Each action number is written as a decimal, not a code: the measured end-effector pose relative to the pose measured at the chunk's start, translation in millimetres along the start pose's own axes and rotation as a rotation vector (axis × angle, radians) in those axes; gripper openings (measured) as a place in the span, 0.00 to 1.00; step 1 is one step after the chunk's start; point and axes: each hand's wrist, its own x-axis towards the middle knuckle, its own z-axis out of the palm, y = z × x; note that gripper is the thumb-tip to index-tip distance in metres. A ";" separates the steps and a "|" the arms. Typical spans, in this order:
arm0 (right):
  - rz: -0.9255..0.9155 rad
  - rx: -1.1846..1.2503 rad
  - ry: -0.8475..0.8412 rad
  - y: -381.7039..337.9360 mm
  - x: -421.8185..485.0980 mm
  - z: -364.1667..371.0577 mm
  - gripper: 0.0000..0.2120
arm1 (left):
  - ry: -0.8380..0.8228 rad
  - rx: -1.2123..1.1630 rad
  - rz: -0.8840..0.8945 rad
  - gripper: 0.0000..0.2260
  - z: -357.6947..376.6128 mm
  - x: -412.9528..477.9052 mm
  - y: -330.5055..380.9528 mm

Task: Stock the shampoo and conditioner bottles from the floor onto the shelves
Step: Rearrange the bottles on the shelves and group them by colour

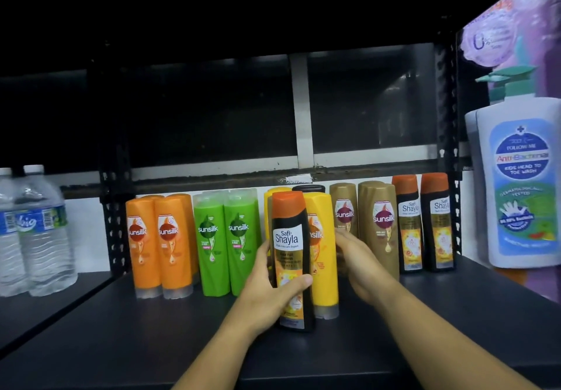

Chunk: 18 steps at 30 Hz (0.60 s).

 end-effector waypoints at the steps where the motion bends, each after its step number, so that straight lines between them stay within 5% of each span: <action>1: 0.009 0.000 -0.001 1.6 0.7 0.1 0.15 | 0.002 0.001 0.003 0.39 -0.4 -0.3 0.2; 9: 0.068 -0.001 0.010 19.1 9.0 0.9 0.16 | 0.047 0.011 0.017 0.40 -3.4 1.0 -3.2; 18: -0.143 -0.196 0.241 22.9 -1.2 -1.5 0.09 | 0.047 0.033 0.003 0.39 -5.0 -0.1 -2.1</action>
